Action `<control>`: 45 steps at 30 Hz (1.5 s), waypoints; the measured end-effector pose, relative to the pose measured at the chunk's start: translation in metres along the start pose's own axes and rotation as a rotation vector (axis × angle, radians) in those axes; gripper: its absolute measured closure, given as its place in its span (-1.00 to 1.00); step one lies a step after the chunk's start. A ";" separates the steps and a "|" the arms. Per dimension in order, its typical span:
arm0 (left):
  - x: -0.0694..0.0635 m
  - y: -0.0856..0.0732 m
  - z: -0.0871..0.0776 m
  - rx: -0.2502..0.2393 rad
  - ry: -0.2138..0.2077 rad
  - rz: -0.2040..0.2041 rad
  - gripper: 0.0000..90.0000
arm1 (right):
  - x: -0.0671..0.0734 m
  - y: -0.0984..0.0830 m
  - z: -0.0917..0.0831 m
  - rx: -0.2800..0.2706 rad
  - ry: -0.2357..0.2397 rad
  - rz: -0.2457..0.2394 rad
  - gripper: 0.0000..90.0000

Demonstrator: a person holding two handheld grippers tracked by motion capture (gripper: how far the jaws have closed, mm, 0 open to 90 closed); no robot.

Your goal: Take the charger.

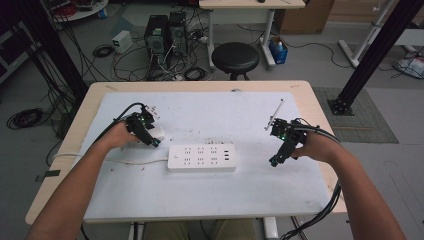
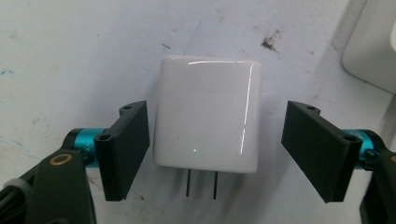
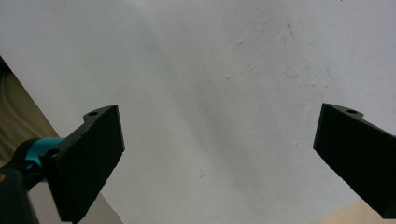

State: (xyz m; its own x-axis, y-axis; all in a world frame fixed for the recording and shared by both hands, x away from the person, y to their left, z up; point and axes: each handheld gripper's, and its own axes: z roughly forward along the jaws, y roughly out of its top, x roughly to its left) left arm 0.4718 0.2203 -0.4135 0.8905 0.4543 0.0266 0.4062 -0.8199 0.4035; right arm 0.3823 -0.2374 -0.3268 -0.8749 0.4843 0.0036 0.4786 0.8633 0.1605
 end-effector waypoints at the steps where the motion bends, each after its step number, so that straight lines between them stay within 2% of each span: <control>1: 0.000 0.000 0.001 0.006 0.004 -0.003 -0.40 | 0.000 0.000 0.000 0.003 -0.002 -0.002 -0.97; 10: 0.001 -0.001 0.001 -0.003 0.014 0.001 -0.08 | -0.001 0.000 0.001 0.001 -0.001 0.005 -0.97; 19: 0.000 -0.001 0.000 -0.004 0.023 0.008 -0.06 | -0.002 0.000 0.002 0.002 -0.004 0.004 -0.97; 21: -0.001 0.000 -0.001 -0.012 0.023 0.012 -0.06 | -0.002 0.000 0.002 -0.002 -0.004 0.007 -0.97; 24: -0.002 0.001 -0.009 -0.059 0.034 -0.002 -0.06 | -0.002 -0.001 0.001 -0.004 -0.005 0.008 -0.97; 26: -0.002 0.001 -0.009 -0.059 0.034 -0.002 -0.06 | -0.001 -0.001 0.001 -0.003 -0.004 0.019 -0.97; 28: -0.004 0.000 -0.026 -0.115 0.046 -0.017 -0.06 | -0.003 -0.002 0.001 -0.013 -0.008 0.012 -0.97; 30: -0.008 0.000 -0.036 -0.144 0.045 -0.012 -0.06 | -0.001 -0.002 0.000 -0.013 -0.011 0.024 -0.97; 31: -0.010 0.001 -0.041 -0.157 0.045 -0.008 -0.06 | -0.002 -0.002 0.000 -0.015 -0.015 0.016 -0.97; 36: -0.025 0.006 -0.066 -0.187 0.064 0.028 -0.06 | -0.003 -0.001 0.000 -0.024 -0.024 0.029 -0.97; 38: -0.031 0.006 -0.076 -0.213 0.058 0.041 -0.06 | -0.002 -0.001 -0.001 -0.037 -0.024 0.051 -0.97; 40: -0.038 0.006 -0.085 -0.244 0.048 0.046 -0.06 | -0.003 -0.002 -0.003 -0.075 -0.013 0.094 -0.97; 41: -0.042 0.005 -0.089 -0.250 0.048 0.056 -0.06 | -0.003 -0.002 -0.004 -0.099 -0.014 0.122 -0.97; 44: -0.052 0.006 -0.098 -0.258 0.041 0.077 -0.06 | -0.004 -0.005 -0.005 -0.146 -0.012 0.162 -0.97; 45: -0.056 0.006 -0.101 -0.267 0.042 0.090 -0.06 | -0.005 -0.006 -0.006 -0.148 -0.019 0.161 -0.97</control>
State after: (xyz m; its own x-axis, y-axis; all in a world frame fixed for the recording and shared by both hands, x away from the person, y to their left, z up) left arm 0.4035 0.2246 -0.3201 0.9090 0.4024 0.1083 0.2530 -0.7394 0.6239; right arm 0.3834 -0.2454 -0.3220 -0.7858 0.6181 0.0222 0.5945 0.7449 0.3028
